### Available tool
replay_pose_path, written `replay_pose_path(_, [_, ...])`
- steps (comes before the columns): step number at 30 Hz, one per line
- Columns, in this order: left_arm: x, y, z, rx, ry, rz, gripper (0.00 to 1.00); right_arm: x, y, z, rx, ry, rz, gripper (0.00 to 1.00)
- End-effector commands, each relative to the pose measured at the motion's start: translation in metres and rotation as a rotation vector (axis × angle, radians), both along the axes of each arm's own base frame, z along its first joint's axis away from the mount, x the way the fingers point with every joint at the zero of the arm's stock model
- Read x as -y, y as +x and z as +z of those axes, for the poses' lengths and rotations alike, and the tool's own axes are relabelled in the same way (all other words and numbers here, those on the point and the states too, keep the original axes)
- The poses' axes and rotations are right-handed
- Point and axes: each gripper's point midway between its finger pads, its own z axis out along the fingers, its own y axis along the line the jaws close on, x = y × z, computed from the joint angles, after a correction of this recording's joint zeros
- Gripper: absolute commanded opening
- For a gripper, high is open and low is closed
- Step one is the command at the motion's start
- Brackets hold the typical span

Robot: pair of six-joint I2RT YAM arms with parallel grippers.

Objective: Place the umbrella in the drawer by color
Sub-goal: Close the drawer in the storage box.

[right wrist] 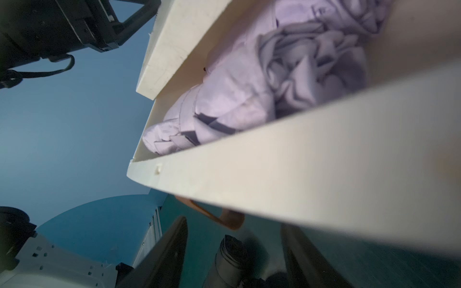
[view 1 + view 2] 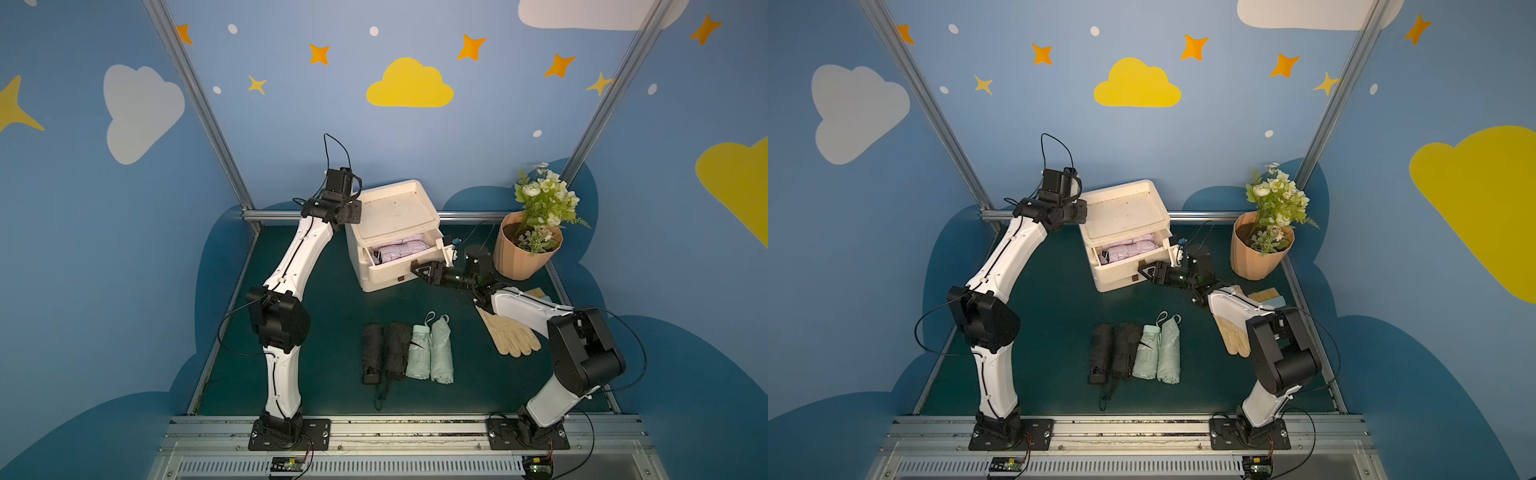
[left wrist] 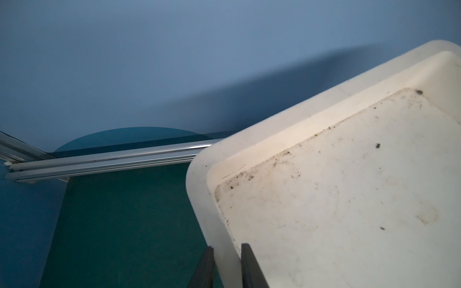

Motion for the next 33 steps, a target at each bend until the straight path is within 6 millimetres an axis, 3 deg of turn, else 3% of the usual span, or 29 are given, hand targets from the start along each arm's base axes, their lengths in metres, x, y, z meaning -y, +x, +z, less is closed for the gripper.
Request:
replay_pose_path(1, [0.023,-0.018,-0.036,-0.127,-0.004,-0.099,0.2,-0.001,0.037,0.027,0.132,0.044,-0.095,0.61])
replay_pose_path(9, [0.024,-0.019,-0.041,-0.137,-0.007,-0.101,0.2,-0.004,0.067,0.023,0.165,0.072,-0.226,0.51])
replay_pose_path(11, [0.025,-0.019,-0.042,-0.138,-0.009,-0.104,0.2,-0.005,0.07,0.03,0.212,0.087,-0.259,0.5])
replay_pose_path(25, [0.028,-0.022,-0.048,-0.145,-0.022,-0.11,0.2,-0.016,0.081,0.023,0.223,0.093,-0.361,0.45])
replay_pose_path(29, [0.027,-0.023,-0.048,-0.146,-0.023,-0.108,0.2,-0.012,0.073,0.028,0.241,0.089,-0.361,0.46])
replay_pose_path(33, [0.027,-0.024,-0.048,-0.146,-0.022,-0.107,0.2,-0.001,0.061,0.032,0.252,0.107,-0.348,0.6])
